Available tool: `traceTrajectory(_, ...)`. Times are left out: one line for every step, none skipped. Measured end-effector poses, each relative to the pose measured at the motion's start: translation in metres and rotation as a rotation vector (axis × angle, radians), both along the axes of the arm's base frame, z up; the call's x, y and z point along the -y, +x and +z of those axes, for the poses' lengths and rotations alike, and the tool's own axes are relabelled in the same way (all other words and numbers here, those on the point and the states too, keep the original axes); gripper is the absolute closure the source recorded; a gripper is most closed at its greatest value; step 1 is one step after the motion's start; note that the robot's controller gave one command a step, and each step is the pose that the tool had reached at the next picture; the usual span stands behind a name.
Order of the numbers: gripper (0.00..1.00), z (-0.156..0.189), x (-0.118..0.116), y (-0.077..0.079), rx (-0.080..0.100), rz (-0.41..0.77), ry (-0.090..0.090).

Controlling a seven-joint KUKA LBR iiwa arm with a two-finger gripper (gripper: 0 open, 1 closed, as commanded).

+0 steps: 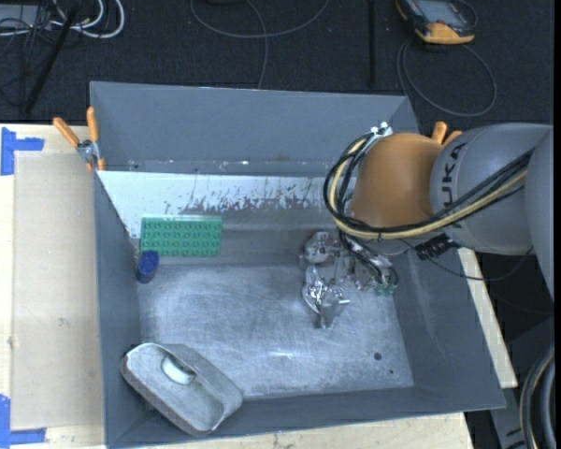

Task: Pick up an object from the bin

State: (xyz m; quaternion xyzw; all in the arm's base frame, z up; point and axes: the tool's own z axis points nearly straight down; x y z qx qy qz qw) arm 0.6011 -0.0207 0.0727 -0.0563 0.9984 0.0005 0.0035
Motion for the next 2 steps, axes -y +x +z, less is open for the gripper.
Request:
traceTrajectory(1.00,0.002,0.000,0.000,-0.003,-0.002,0.000)
traceTrajectory(1.00,0.172,-0.008,0.011,0.004,-0.035,-0.001)
